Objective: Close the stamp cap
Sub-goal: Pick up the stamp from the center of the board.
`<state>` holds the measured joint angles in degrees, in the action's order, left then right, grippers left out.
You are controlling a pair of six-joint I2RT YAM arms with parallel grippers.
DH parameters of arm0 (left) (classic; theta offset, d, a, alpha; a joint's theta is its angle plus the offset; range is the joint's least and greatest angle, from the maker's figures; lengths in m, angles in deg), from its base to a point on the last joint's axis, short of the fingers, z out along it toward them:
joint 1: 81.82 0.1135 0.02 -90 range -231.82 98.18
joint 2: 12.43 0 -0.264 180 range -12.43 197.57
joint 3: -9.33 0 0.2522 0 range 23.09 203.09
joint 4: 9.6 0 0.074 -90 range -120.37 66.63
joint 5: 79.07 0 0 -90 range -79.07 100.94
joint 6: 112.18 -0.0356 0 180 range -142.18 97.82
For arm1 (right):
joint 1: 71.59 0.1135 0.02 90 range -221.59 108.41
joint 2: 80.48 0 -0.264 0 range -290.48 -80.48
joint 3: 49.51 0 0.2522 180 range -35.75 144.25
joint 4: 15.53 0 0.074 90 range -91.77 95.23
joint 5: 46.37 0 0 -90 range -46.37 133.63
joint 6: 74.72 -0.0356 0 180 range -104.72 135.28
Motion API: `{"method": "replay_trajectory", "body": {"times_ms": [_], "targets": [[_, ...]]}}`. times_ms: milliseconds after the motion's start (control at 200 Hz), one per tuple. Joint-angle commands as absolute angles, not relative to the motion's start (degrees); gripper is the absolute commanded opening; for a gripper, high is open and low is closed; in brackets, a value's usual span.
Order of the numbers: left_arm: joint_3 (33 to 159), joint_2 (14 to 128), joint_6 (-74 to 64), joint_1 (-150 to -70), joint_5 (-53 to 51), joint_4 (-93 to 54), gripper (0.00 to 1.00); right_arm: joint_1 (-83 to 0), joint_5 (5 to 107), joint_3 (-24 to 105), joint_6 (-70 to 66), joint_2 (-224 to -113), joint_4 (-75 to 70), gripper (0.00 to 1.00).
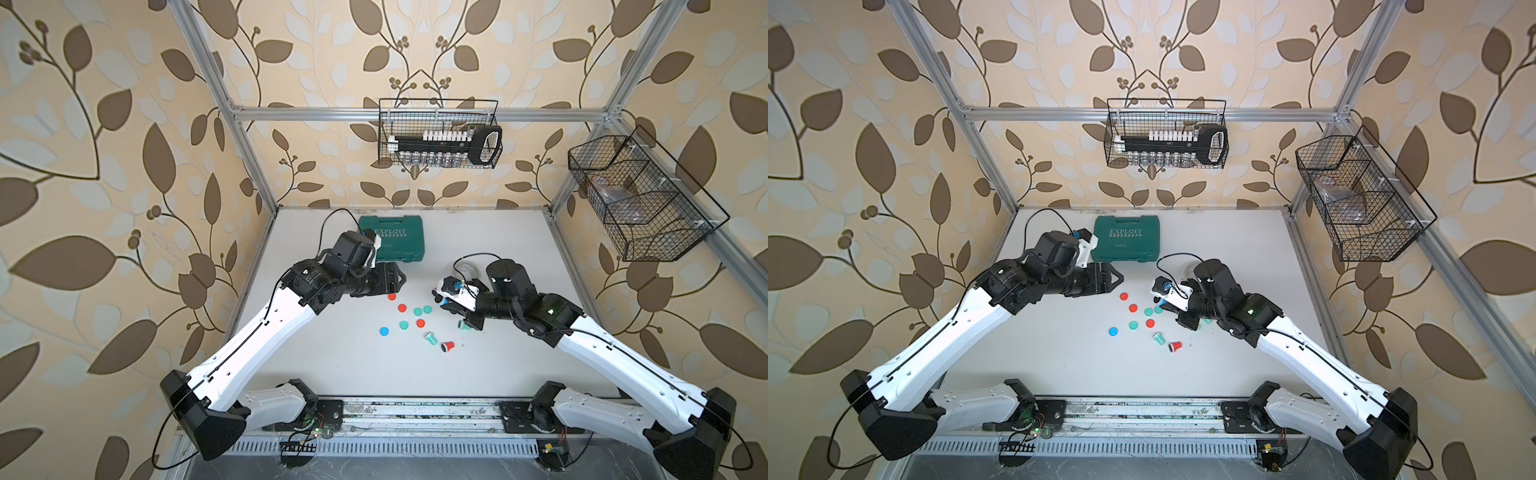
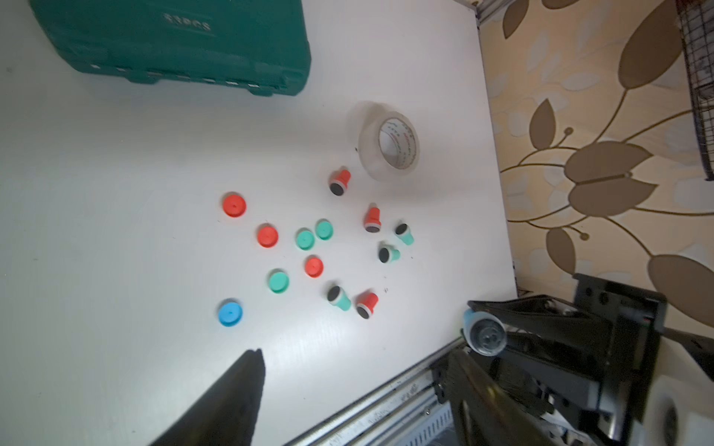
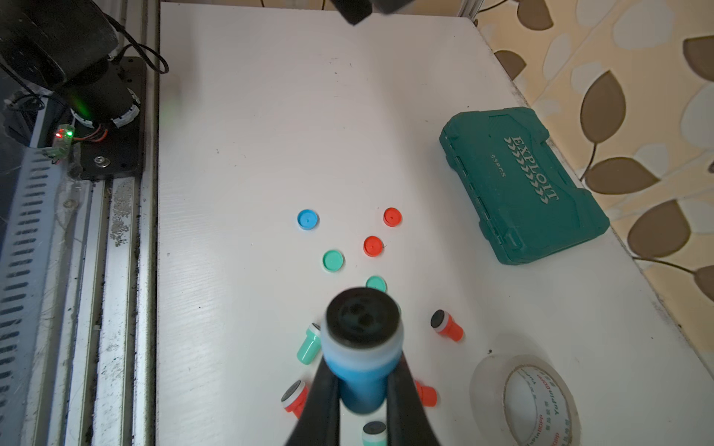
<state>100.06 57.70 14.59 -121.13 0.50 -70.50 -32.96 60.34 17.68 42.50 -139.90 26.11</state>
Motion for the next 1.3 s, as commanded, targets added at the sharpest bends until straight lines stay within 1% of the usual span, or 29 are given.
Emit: {"method": "replay_trajectory", "body": {"times_ms": [0, 130, 265, 440, 460, 800, 955, 1055, 1125, 1185, 1295], "targets": [[104.5, 61.17, 19.7, -125.95, -0.77, -71.95, 0.74, -32.65, 64.28, 16.27, 40.6, -138.59, 24.28, 0.15], [109.05, 65.32, 20.87, -132.03, 0.17, -72.82, 0.73, -32.65, 64.72, 15.72, 40.01, -137.8, 22.74, 0.15], [112.23, 68.51, 21.91, -134.92, 0.79, -74.25, 0.7, -32.61, 64.46, 15.42, 40.19, -137.1, 21.7, 0.14], [113.17, 69.75, 23.0, -136.04, 0.51, -74.61, 0.59, -32.65, 64.02, 14.3, 39.81, -135.43, 19.74, 0.14], [113.18, 71.42, 23.13, -136.13, 0.4, -74.53, 0.58, -32.65, 64.02, 14.17, 39.86, -135.26, 19.57, 0.14], [114.3, 72.28, 24.49, -136.22, -0.6, -72.84, 0.45, -32.65, 65.76, 11.51, 39.72, -132.36, 15.94, 0.13], [114.92, 72.3, 24.4, -136.22, -0.84, -73.11, 0.35, -32.65, 66.43, 11.17, 39.76, -131.62, 15.65, 0.13], [115.07, 72.29, 24.82, -136.22, -1.45, -72.94, 0.34, -32.65, 65.97, 11.18, 39.78, -131.32, 15.7, 0.13], [114.98, 72.08, 25.17, -136.31, -1.63, -72.94, 0.36, -32.65, 65.54, 11.07, 39.47, -131.02, 15.29, 0.13], [114.77, 71.86, 25.02, -136.31, -1.55, -73.0, 0.37, -32.65, 65.45, 11.22, 39.25, -130.92, 15.11, 0.13], [113.91, 71.09, 25.18, -136.31, -1.07, -72.74, 0.32, -32.65, 65.38, 11.35, 38.91, -130.79, 15.02, 0.13]]}}
